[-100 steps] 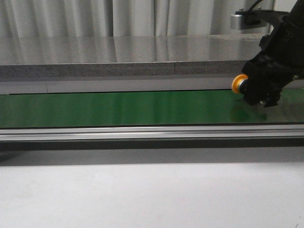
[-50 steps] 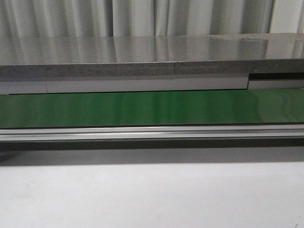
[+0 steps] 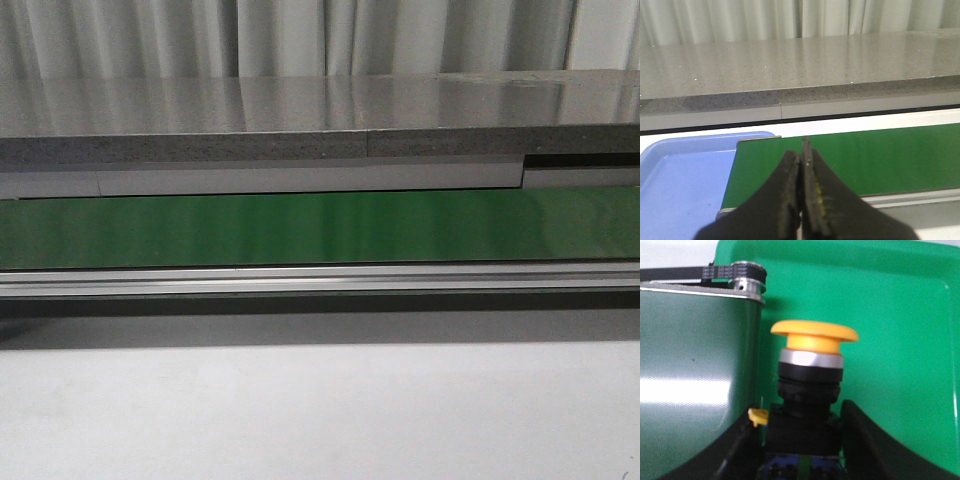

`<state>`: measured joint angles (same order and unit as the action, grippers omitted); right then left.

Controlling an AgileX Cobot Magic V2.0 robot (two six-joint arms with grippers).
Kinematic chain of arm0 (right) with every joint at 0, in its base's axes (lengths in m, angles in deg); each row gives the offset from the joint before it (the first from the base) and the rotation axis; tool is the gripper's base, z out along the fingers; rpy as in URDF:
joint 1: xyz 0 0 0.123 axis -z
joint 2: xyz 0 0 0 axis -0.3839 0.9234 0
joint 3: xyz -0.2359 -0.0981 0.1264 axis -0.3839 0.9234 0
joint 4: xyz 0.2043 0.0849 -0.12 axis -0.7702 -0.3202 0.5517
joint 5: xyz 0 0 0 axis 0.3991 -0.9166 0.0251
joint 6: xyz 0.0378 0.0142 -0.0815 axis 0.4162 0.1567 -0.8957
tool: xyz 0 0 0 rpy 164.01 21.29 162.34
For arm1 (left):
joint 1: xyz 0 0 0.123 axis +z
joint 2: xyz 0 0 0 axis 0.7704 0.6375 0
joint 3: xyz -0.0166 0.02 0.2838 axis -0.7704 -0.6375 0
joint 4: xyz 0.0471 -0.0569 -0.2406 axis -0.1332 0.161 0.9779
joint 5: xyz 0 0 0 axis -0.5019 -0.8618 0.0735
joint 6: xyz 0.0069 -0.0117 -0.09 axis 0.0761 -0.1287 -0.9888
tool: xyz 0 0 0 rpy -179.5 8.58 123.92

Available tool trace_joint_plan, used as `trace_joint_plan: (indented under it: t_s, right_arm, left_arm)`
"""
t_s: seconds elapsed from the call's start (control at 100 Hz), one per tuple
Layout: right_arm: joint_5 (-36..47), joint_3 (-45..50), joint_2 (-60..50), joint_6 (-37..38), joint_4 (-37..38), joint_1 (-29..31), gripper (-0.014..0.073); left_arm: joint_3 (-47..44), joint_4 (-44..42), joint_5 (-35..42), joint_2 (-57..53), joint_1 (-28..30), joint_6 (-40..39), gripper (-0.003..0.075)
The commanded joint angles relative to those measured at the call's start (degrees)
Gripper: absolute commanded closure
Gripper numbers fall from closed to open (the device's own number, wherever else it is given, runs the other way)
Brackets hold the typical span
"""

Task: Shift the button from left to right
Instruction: 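Close the right gripper on the button and lift it off the belt, then carry the button with the right gripper and set it in the green tray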

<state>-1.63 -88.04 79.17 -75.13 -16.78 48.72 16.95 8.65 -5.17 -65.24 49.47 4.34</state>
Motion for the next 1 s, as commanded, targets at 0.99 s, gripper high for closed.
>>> trace_joint_plan:
  t_s: [0.99]
  right_arm:
    - [5.26, -1.79, 6.07, -1.08, 3.27, 0.16, 0.0132]
  left_arm:
    - [1.64, 0.62, 3.90, 0.60, -0.53, 0.07, 0.0739]
